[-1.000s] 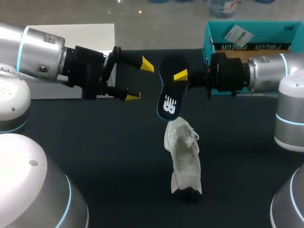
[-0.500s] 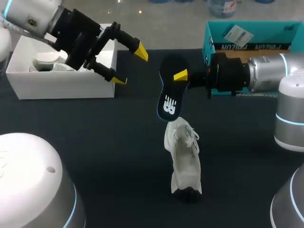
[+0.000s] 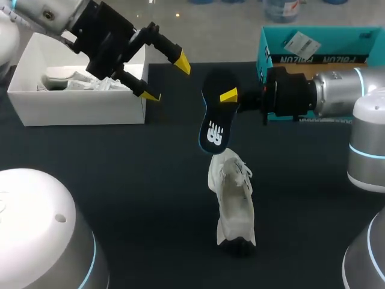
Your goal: Take the shoe out of the shoebox, open the shoe tongue, remove and reinsert the insole, then place the shoe into the shoebox
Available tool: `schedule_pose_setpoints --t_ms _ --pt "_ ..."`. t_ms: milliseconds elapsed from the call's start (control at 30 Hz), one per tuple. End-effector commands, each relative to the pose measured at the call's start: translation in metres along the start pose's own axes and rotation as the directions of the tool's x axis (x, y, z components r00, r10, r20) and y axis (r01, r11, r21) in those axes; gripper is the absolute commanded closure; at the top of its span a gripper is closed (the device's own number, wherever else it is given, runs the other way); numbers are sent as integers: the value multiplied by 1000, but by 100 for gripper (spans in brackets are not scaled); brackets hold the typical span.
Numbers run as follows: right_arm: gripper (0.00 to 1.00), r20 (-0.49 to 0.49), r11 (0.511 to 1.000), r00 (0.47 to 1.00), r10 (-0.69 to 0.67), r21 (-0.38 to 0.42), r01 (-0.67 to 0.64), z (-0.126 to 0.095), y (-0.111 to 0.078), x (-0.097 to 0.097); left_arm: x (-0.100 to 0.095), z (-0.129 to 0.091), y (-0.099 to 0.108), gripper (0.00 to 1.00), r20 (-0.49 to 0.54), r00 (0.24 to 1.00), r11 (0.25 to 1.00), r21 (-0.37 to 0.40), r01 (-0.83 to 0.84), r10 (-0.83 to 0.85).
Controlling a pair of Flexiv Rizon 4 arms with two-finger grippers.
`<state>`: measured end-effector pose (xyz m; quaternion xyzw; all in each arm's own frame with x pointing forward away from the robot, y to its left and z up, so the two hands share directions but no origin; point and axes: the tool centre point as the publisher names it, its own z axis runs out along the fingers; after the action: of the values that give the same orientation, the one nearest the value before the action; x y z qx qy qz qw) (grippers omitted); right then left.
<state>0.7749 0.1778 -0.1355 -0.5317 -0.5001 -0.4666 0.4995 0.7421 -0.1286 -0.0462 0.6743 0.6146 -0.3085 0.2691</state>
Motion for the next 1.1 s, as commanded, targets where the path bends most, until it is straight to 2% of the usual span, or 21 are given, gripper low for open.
schedule_pose_setpoints --t_ms 33,233,500,733,1100 --pt "100 1 1000 1000 1 -1 -1 1 0 0 -31 1 17 0 -148 989 1000 -10 -9 7" --pt "100 1 1000 1000 1 -1 -1 1 0 0 -43 3 40 0 -227 974 1000 -25 -8 2" --pt "100 1 1000 1000 1 -1 -1 1 0 0 -53 20 61 0 -319 948 1000 -19 -11 4" --pt "100 1 1000 1000 1 -1 -1 1 0 0 -59 34 65 0 -403 915 1000 -12 -4 -1" --pt "100 1 1000 1000 1 -1 -1 1 0 0 -55 32 65 0 -423 906 1000 -6 22 -23"
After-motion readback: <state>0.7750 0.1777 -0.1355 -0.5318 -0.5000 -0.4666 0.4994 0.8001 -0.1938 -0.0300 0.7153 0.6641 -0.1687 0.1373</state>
